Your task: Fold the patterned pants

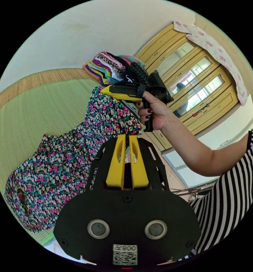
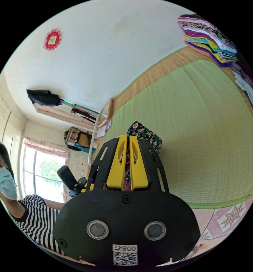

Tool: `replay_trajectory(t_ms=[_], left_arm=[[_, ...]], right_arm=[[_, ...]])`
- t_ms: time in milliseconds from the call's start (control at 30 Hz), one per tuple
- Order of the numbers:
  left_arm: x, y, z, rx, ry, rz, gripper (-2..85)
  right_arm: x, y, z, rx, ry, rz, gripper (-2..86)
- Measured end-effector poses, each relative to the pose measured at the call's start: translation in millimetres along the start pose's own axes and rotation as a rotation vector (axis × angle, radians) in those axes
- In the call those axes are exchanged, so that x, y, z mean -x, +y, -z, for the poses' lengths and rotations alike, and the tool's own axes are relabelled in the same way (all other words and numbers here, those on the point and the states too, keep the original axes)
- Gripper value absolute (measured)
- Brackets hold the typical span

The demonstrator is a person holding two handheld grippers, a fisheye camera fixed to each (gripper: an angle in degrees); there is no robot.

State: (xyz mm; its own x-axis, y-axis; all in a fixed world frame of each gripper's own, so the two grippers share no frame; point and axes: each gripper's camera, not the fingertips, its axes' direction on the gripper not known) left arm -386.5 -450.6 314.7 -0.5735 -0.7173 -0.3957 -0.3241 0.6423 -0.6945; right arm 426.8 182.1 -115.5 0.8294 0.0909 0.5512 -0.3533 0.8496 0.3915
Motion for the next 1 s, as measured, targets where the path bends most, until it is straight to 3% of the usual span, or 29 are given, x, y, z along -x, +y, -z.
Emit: replay_trajectory(t_ms=[433, 1000], left_arm=[[111, 136, 175, -0.193, -0.115, 0.361, 1.9], [217, 245, 257, -0.329, -0.017, 0.702, 1.9]], right_arm=[[165, 4, -168, 0.223, -0.029, 0.202, 0.8], [268, 2, -308, 0.45, 0.059, 0.299, 0.9]])
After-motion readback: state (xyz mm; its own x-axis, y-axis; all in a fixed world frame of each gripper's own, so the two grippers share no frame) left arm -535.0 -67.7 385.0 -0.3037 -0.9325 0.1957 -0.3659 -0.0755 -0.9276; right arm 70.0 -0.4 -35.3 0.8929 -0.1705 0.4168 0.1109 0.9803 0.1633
